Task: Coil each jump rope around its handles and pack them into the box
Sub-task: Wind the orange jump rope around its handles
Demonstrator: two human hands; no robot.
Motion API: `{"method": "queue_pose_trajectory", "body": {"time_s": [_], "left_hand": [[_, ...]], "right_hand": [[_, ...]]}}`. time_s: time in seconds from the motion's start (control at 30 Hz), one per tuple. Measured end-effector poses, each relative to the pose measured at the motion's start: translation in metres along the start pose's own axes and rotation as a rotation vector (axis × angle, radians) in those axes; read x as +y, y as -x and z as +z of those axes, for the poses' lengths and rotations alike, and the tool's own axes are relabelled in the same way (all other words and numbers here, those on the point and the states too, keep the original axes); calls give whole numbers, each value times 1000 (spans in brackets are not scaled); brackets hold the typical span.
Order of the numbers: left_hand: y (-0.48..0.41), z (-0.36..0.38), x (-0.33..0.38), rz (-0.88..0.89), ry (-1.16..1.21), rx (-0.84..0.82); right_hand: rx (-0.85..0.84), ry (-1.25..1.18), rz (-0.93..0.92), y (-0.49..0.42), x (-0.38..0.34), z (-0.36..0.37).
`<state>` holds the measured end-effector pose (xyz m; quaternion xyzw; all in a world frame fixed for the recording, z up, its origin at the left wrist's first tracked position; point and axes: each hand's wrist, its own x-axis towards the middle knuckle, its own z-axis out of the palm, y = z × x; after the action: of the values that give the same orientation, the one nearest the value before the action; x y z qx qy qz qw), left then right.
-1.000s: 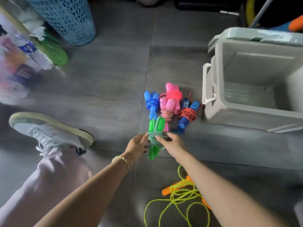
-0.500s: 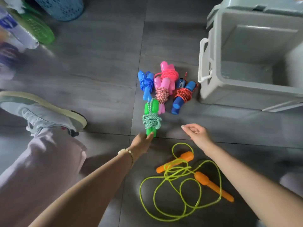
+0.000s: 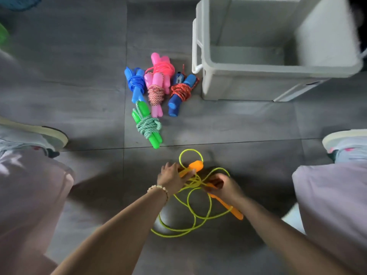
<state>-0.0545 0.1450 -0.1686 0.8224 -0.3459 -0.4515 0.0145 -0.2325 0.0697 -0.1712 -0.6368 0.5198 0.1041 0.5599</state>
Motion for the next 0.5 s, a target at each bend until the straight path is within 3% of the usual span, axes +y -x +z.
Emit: {"method": "queue_pose_trajectory", "body": {"time_s": [0.1,0.17,0.4,0.5], "left_hand": [[2,5,3,32,-36,89],[3,3,3,48,92,102],[19,-37,24,167,347,140],[36,-63,36,171,313,180]], "right_hand": [[-17,220,-69,1,13,1],[7,272,-92,0,17,-1],[156,-167,-115,13,-21,-29],[242,-306,-167,33,-54,-49]]}}
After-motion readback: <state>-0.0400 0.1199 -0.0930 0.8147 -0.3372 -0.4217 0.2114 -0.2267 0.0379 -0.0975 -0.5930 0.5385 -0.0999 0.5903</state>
